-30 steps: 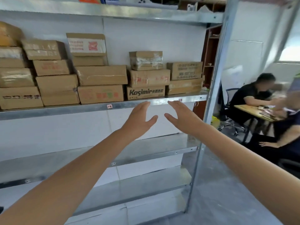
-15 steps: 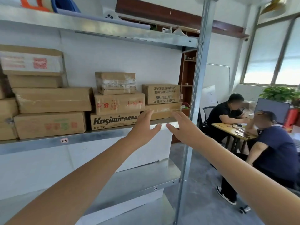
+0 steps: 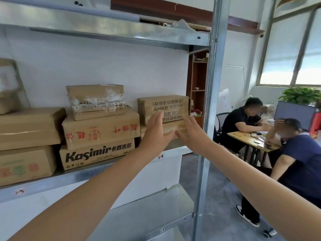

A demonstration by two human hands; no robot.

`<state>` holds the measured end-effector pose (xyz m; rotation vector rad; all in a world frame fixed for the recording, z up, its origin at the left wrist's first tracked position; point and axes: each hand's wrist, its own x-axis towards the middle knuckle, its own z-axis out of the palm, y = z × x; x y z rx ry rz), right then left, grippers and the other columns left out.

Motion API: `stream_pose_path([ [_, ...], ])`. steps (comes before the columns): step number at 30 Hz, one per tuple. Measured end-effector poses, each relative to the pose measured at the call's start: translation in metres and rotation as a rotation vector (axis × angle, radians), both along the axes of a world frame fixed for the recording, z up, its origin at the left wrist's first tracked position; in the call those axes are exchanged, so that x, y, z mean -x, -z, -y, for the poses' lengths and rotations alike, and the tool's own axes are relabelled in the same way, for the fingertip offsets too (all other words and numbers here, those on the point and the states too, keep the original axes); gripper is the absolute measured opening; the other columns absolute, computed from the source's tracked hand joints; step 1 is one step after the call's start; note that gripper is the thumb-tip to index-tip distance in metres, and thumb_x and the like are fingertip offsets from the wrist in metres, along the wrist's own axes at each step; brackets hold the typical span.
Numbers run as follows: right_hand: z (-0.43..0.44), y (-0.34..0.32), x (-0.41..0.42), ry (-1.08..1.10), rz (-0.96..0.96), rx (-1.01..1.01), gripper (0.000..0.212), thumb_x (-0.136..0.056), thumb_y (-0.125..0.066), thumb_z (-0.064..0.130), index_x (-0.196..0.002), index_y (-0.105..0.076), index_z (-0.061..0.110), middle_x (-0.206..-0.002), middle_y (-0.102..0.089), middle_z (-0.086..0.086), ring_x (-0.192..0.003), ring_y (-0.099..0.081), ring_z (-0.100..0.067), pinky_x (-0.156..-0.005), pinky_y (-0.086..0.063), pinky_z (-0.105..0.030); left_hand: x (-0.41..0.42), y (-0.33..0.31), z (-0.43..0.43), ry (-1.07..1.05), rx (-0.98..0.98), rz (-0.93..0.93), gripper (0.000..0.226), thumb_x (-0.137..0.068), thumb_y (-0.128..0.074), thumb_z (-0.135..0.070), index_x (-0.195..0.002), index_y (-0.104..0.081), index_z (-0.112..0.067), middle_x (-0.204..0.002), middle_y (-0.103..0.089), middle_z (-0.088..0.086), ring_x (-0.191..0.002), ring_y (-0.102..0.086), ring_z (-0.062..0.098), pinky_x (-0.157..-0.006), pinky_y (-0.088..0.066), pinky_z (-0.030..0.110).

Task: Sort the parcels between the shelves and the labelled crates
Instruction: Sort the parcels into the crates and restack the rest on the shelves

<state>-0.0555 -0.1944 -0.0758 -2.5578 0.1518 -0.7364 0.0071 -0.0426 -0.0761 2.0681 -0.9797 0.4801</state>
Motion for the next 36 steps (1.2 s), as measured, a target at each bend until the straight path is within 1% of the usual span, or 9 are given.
stream_pose_path([
  [3,0.019,-0.007,-0.019,-0.021,0.082,0.009,0.068,-0.098,-0.058,0.027,-0.154,-0.023,0.006,-0.155,-0.029,-0.013,-0.141,-0.036,-0.028,-0.112,-0.031,-0.031,-0.010,0.000,0.011,-0.047,0.030,0.071,0.082,-0.094,-0.065,-0.033,-0.156,-0.016,-0.011,-0.163,-0.017,0.006,-0.151,-0.012,0.017,-0.123,-0.017,0.037],
  [7,0.044,-0.016,-0.049,-0.056,0.054,-0.002,0.075,-0.099,-0.055,0.033,-0.156,-0.014,0.009,-0.157,-0.025,-0.014,-0.143,-0.033,-0.028,-0.117,-0.031,-0.039,-0.020,-0.006,0.018,-0.156,0.107,0.089,0.087,-0.093,-0.067,-0.033,-0.157,-0.012,-0.013,-0.164,-0.015,0.005,-0.151,-0.015,0.018,-0.122,-0.020,0.037],
  [13,0.065,-0.015,-0.079,-0.040,0.178,-0.026,0.073,-0.098,-0.056,0.027,-0.156,-0.013,0.015,-0.149,-0.025,-0.010,-0.128,-0.046,-0.027,-0.101,-0.046,-0.037,-0.026,0.003,0.033,-0.307,0.229,0.014,0.094,-0.093,-0.065,-0.027,-0.158,0.003,-0.017,-0.167,0.002,0.001,-0.153,0.002,0.016,-0.118,-0.002,0.028],
  [18,0.072,-0.022,-0.097,-0.105,0.177,-0.373,0.072,-0.093,-0.059,0.020,-0.152,-0.018,0.018,-0.143,-0.037,-0.008,-0.123,-0.048,-0.024,-0.102,-0.048,-0.045,-0.033,0.002,0.041,-0.336,0.352,-0.269,0.085,-0.091,-0.065,-0.021,-0.156,-0.011,-0.018,-0.154,-0.036,0.006,-0.142,-0.035,0.022,-0.118,-0.031,0.046],
  [22,0.073,-0.026,-0.103,-0.188,0.101,-0.667,0.061,-0.094,-0.058,0.025,-0.146,-0.028,0.013,-0.134,-0.050,-0.007,-0.118,-0.053,-0.022,-0.099,-0.048,-0.038,-0.028,-0.005,0.044,-0.353,0.376,-0.327,0.079,-0.093,-0.064,-0.020,-0.155,-0.015,-0.020,-0.151,-0.043,0.002,-0.137,-0.042,0.020,-0.116,-0.035,0.043],
  [26,0.076,-0.025,-0.094,-0.247,0.137,-0.713,0.053,-0.094,-0.059,0.023,-0.140,-0.034,0.014,-0.126,-0.056,-0.003,-0.111,-0.056,-0.019,-0.085,-0.046,-0.030,-0.015,-0.014,0.045,-0.388,0.431,-0.272,0.071,-0.095,-0.061,-0.020,-0.154,-0.022,-0.018,-0.142,-0.043,-0.008,-0.129,-0.043,0.011,-0.099,-0.031,0.023],
  [29,0.077,-0.027,-0.079,-0.294,0.208,-0.685,0.055,-0.092,-0.060,0.023,-0.140,-0.035,0.017,-0.125,-0.055,0.001,-0.112,-0.056,-0.017,-0.087,-0.048,-0.030,0.001,-0.025,0.038,-0.383,0.488,-0.188,0.068,-0.095,-0.060,-0.022,-0.153,-0.026,-0.021,-0.149,-0.042,-0.007,-0.135,-0.040,0.011,-0.110,-0.034,0.031],
  [32,0.075,-0.033,-0.059,-0.365,0.286,-0.678,0.051,-0.092,-0.059,0.020,-0.138,-0.036,0.020,-0.123,-0.057,0.006,-0.100,-0.056,-0.001,-0.077,-0.044,-0.017,0.022,-0.038,0.031,-0.314,0.563,-0.132,0.056,-0.096,-0.058,-0.017,-0.147,-0.038,-0.021,-0.140,-0.054,-0.008,-0.128,-0.051,0.008,-0.110,-0.041,0.034],
  [36,0.075,-0.036,-0.037,-0.430,0.393,-0.760,0.038,-0.102,-0.048,0.034,-0.136,-0.034,0.024,-0.122,-0.056,0.009,-0.100,-0.052,0.007,-0.073,-0.039,-0.012,0.047,-0.040,0.026,-0.315,0.682,-0.074,0.029,-0.097,-0.055,-0.011,-0.123,-0.057,-0.022,-0.109,-0.068,-0.020,-0.100,-0.062,-0.009,-0.085,-0.052,0.014],
])
